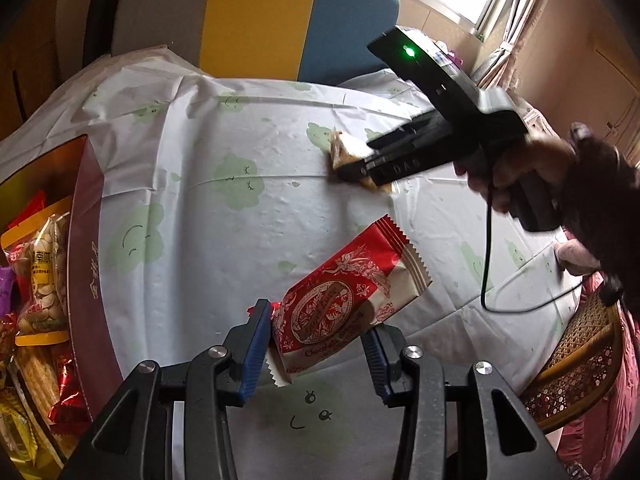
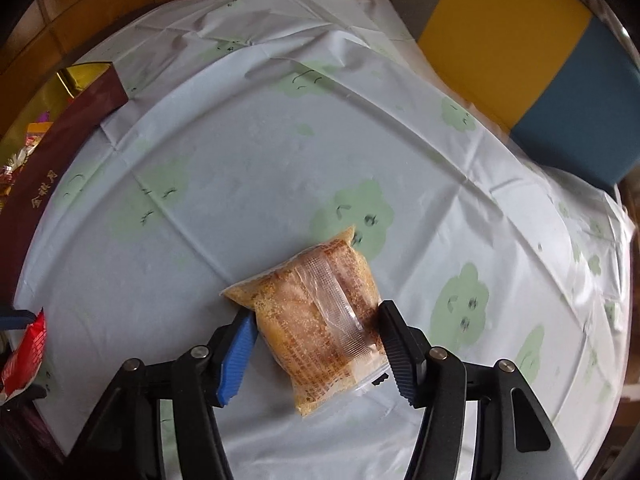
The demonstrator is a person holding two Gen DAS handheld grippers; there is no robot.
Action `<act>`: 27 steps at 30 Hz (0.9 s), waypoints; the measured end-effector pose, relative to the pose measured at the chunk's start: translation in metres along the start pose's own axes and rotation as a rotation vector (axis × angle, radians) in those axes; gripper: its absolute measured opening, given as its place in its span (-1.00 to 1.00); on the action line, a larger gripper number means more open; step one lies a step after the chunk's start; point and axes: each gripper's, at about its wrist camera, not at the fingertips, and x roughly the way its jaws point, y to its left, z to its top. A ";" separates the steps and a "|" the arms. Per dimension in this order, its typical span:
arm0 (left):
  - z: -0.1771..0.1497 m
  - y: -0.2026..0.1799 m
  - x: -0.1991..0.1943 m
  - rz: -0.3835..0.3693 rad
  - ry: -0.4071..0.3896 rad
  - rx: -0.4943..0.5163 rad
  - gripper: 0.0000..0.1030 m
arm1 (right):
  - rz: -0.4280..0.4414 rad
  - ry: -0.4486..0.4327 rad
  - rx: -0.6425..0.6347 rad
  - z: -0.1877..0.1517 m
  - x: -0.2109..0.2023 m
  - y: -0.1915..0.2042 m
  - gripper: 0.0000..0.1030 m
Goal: Organize snacks
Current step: 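Grasp the clear crispy cake bag with the right gripper while the left holds the wafer, then carry the wafer pack into the gold tin and open the left gripper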
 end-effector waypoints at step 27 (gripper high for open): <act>-0.016 0.041 -0.105 0.285 -0.208 -0.142 -0.13 | -0.058 -0.107 0.133 -0.076 -0.028 0.063 0.18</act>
